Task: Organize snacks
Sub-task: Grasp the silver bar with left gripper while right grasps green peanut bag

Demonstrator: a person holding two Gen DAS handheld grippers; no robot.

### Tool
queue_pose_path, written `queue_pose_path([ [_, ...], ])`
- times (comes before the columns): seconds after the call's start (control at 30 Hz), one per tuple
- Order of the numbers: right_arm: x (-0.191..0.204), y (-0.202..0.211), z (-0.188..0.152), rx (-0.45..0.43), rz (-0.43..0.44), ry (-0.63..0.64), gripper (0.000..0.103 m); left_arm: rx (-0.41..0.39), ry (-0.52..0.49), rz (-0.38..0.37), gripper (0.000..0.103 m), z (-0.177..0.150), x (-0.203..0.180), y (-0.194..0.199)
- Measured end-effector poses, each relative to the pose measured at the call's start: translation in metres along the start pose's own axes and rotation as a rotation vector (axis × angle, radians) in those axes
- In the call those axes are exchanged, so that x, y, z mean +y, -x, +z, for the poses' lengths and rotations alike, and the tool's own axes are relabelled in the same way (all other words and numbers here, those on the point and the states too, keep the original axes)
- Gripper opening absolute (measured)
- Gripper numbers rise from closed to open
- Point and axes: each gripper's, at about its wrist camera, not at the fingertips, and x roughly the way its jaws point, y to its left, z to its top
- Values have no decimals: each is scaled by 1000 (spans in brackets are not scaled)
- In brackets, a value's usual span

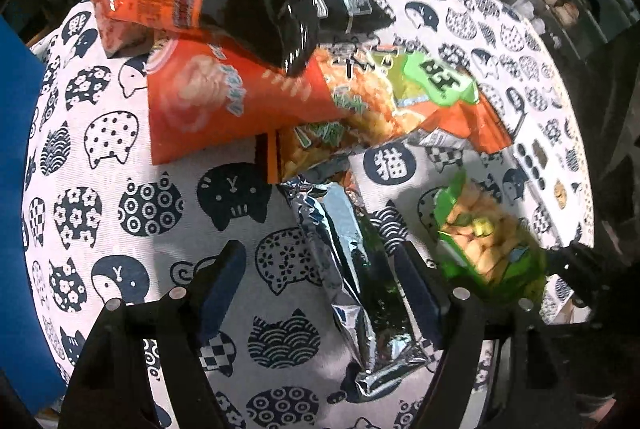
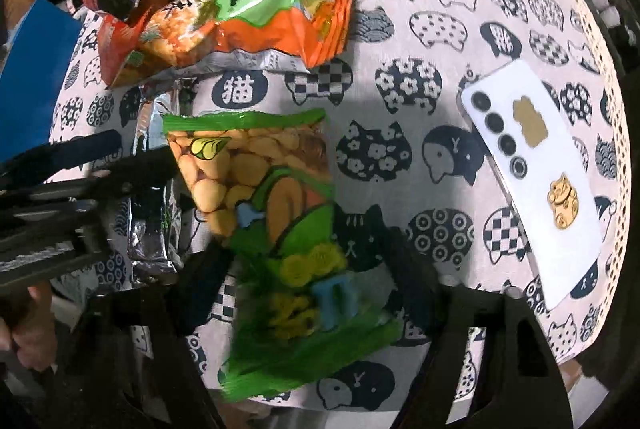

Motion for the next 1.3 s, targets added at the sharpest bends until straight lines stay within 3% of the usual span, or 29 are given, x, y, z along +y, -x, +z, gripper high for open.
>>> queue_pose_path([
  [0.1, -6, 1, 3, -9, -19, -8, 39, -14, -24, 10, 79, -1, -4, -3],
  [0.23, -10, 7, 6, -32, -36, -2, 37, -36, -72, 17, 77, -5, -7, -3],
  [0.4, -4, 17, 10, -62, -39, 19, 37, -65, -193, 155, 41, -14, -20, -5],
  [0.47, -2, 21, 9, -73, -36, 19, 37, -67, -216, 139, 29, -16, -22, -4],
  [0.73, 13, 47, 10, -109, -36, 33, 37, -90, -250, 161, 28, -30, -15, 10],
  [1.3, 58, 72, 20, -192, -13, 110, 36, -219, -286, 143, 28, -48, 12, 89],
])
